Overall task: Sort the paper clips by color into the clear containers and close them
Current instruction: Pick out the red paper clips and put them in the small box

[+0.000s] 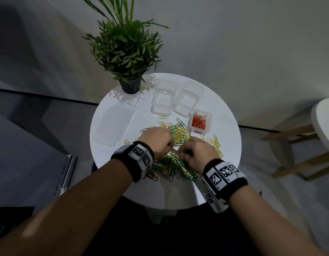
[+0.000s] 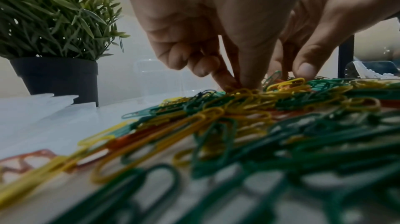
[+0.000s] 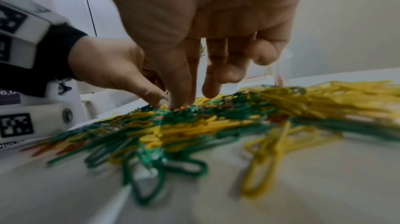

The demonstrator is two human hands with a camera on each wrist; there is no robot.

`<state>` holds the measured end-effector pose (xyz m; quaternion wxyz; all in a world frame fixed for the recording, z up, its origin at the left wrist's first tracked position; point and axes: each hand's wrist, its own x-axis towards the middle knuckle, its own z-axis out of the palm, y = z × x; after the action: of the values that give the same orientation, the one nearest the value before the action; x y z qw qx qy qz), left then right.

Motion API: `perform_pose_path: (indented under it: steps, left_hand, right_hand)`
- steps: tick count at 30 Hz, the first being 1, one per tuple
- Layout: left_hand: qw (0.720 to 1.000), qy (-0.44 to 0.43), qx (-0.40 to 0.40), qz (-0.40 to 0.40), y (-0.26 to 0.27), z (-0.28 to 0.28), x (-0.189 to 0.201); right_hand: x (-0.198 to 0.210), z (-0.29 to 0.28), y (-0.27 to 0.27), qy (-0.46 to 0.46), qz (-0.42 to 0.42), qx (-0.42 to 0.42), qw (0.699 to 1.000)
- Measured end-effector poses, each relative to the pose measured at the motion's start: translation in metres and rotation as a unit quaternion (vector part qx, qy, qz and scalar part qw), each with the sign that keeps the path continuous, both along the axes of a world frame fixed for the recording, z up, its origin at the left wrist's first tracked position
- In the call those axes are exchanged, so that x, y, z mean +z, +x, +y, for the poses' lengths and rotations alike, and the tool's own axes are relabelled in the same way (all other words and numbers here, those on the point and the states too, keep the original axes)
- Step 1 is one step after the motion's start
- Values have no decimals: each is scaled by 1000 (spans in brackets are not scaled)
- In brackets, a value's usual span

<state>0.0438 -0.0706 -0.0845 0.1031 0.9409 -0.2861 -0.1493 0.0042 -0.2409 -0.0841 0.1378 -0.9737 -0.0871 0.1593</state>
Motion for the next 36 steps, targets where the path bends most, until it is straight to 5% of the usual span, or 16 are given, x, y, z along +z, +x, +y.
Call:
perform_pose_path:
  steps: [5,11,20,24,26,29,33,36]
  left_hand:
    - [987,-113,98,62,3,7,-3]
    - [915,-272,242,175,6,20,-4]
    - [741,-443,354,359,-2,26,6]
    - [697,-444,382,413,-4,16,10]
    - [750,-407,369,368,-3,9,7]
    - [896,-283,274,204,-3,-2,3]
    - [981,-125,107,104,-5,-19,6]
    - [995,-59,53,54,-1,-30,7]
  right_hand:
    - [0,1,4,2,-1,-62,998]
    - [5,2,10,13,7,-69,997]
    - [2,9,14,34,45,4,998]
    - [5,-2,12,128,41,-108,985]
    - [6,-12,12,191,30,-168,967]
    - [7,-27,14,203,22,-192,960]
    - [6,-37,12,180,31,-186,965]
    - [0,-42,10,200,34,-192,960]
